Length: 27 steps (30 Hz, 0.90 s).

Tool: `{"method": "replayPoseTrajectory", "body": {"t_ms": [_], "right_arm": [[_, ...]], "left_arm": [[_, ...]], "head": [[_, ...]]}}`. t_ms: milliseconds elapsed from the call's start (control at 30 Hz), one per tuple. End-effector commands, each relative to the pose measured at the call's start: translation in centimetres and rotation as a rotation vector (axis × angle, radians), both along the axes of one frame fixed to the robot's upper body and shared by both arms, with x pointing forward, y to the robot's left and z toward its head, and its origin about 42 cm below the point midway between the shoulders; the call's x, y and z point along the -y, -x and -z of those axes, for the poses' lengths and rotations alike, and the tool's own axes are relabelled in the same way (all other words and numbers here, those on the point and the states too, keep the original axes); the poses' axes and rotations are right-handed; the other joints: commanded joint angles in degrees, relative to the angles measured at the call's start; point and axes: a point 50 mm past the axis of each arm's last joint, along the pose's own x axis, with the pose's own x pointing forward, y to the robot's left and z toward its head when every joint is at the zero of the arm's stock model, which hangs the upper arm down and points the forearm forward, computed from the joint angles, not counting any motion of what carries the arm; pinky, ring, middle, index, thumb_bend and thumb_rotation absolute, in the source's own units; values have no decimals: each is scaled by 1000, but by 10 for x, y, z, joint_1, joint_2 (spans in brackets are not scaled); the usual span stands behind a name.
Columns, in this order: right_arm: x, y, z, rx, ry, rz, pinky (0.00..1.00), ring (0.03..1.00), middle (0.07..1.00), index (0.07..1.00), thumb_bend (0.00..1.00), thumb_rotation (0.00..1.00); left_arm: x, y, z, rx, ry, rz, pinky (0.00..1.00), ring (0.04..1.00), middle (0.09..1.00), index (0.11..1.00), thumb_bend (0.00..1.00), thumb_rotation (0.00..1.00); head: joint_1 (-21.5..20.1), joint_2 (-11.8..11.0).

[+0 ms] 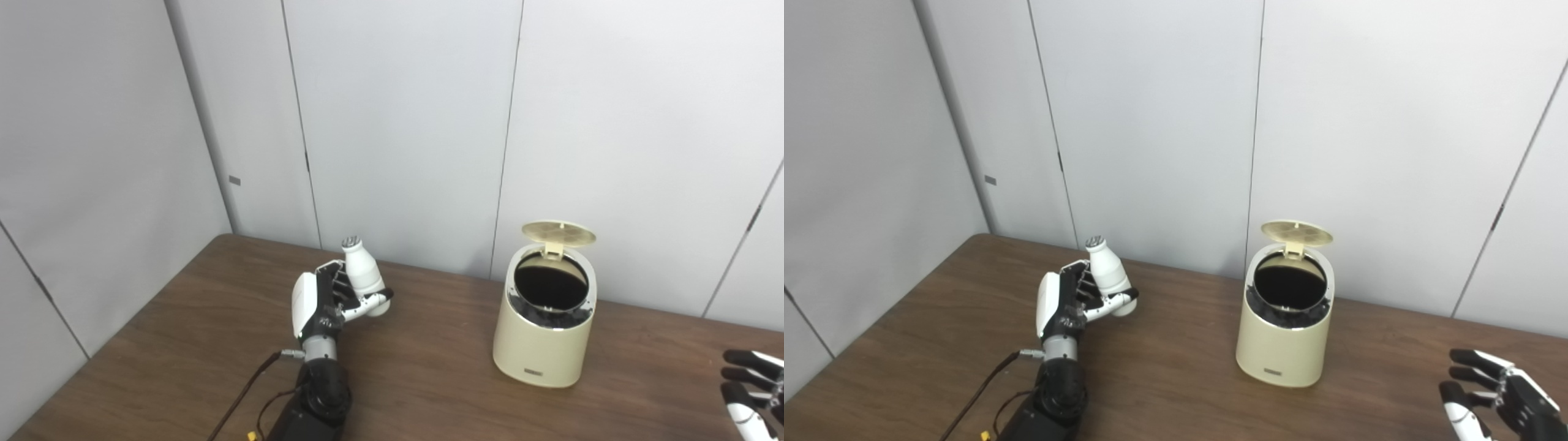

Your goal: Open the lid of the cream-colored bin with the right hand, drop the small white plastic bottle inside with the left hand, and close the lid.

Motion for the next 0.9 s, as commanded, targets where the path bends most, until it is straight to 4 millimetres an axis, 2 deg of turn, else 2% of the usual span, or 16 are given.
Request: {"method": "replayPoseTrajectory", "body": {"t_ms": [0, 200, 267, 300, 367, 433, 600, 767, 867], "right_arm": [[-3, -1, -17, 64, 11, -7, 480, 659, 699, 642, 198, 443], [-8, 0, -21, 57, 29, 4, 473, 657, 694, 641, 134, 355], [-10, 0, -22, 56, 38, 6, 471, 656, 694, 646, 114, 296], [-12, 1, -23, 60, 35, -3, 468, 655, 693, 646, 103, 248], [-16, 1, -26, 60, 14, -27, 488, 677, 709, 659, 75, 83], [-21, 1, -28, 49, -7, -32, 526, 698, 720, 671, 56, 17], [-23, -2, -22, 37, -18, -34, 603, 735, 746, 709, 54, 0], [-22, -6, -13, 32, -6, -19, 613, 740, 748, 713, 97, 0], [-20, -10, -7, 38, 5, -11, 597, 731, 744, 706, 113, 0]], "left_arm": [[-3, -11, -33, 105, -26, 13, 333, 443, 468, 487, 505, 0], [0, -2, -40, 148, -46, 64, 343, 448, 473, 484, 505, 0], [5, 4, -45, 184, -69, 99, 337, 443, 466, 489, 505, 0], [9, 7, -49, 210, -82, 116, 333, 440, 465, 493, 505, 0], [17, 14, -58, 287, -114, 155, 333, 438, 469, 493, 505, 0], [25, 21, -68, 373, -126, 195, 341, 439, 489, 479, 505, 0], [47, 37, -95, 576, -155, 285, 413, 496, 498, 434, 501, 0], [67, 43, -116, 682, -193, 368, 502, 540, 498, 426, 497, 0], [76, 44, -123, 714, -224, 403, 516, 548, 491, 427, 496, 0]], "head": [[0, 0], [-15, 0], [-22, 1], [-29, 1], [-43, 2], [-55, 2], [-84, 0], [-96, -5], [-98, -10]]}}
